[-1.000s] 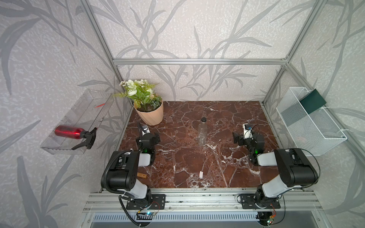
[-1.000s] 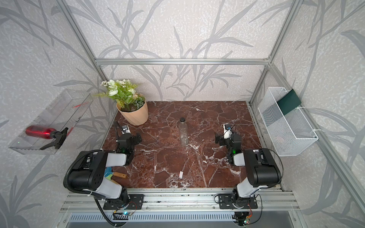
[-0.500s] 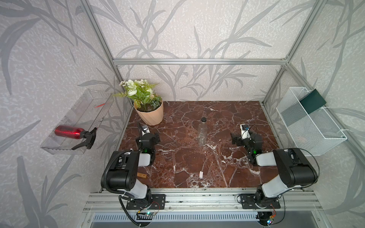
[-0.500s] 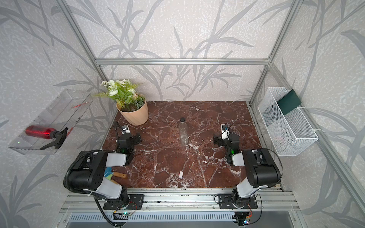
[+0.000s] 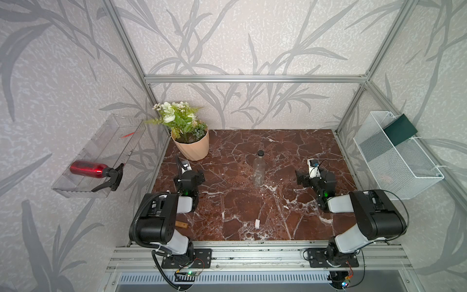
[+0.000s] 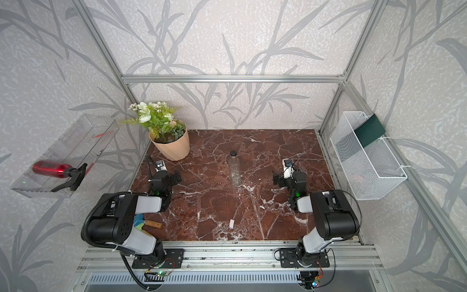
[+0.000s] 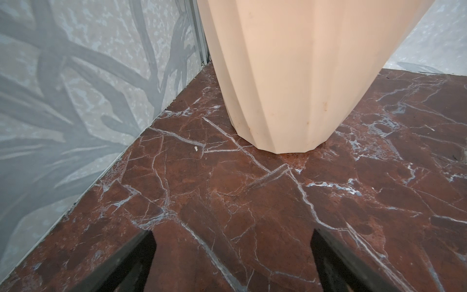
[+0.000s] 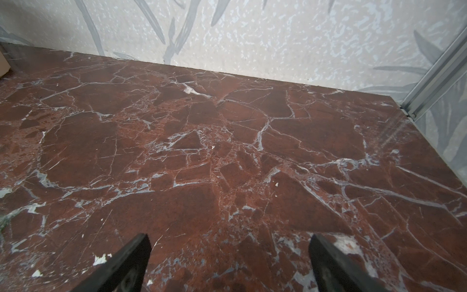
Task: Remove the label from the bottle
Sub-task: Reset both arms
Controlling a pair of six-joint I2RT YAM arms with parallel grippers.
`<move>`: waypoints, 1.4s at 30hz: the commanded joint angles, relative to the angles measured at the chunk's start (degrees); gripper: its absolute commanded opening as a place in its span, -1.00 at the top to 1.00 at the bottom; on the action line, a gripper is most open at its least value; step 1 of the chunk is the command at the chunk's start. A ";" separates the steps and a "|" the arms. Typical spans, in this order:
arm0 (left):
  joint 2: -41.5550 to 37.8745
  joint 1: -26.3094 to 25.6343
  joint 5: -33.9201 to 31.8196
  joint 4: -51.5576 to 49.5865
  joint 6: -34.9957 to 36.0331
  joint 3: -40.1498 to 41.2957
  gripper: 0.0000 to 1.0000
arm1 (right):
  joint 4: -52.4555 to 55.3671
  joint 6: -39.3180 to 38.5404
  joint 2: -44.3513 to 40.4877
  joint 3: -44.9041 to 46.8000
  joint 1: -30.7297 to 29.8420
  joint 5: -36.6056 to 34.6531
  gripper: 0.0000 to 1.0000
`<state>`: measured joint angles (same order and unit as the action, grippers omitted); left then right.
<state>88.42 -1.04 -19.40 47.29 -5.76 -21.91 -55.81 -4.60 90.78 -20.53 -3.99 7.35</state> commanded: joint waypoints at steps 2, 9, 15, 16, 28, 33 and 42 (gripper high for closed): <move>-0.98 0.16 0.04 0.68 0.32 -0.73 -0.98 | -0.12 -0.53 -0.10 -0.82 -0.05 -0.59 -0.98; -0.99 0.16 -0.01 0.69 0.35 -0.75 -0.98 | -0.11 -0.56 -0.08 -0.84 -0.05 -0.59 -0.98; -0.97 0.16 0.04 0.64 0.31 -0.76 -0.98 | -0.09 -0.54 -0.08 -0.95 -0.05 -0.50 -0.98; -1.02 0.25 0.87 0.67 0.61 -0.76 -0.98 | -0.16 -0.50 -0.09 -0.86 -0.06 -0.50 -0.98; -0.88 0.34 4.64 -0.27 2.09 -1.30 -0.98 | -1.93 0.06 0.01 -0.04 0.26 -0.79 -0.98; -0.97 0.52 2.96 -0.04 1.13 -1.07 -0.98 | -1.02 -0.67 0.01 -0.47 0.25 0.60 -0.98; -0.98 0.53 3.01 -0.02 1.19 -1.11 -0.98 | -0.44 -0.41 -0.01 -0.73 0.21 0.12 -0.98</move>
<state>88.42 -0.93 -15.38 47.09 -4.51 -22.15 -56.77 -5.23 90.78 -20.18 -3.97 7.55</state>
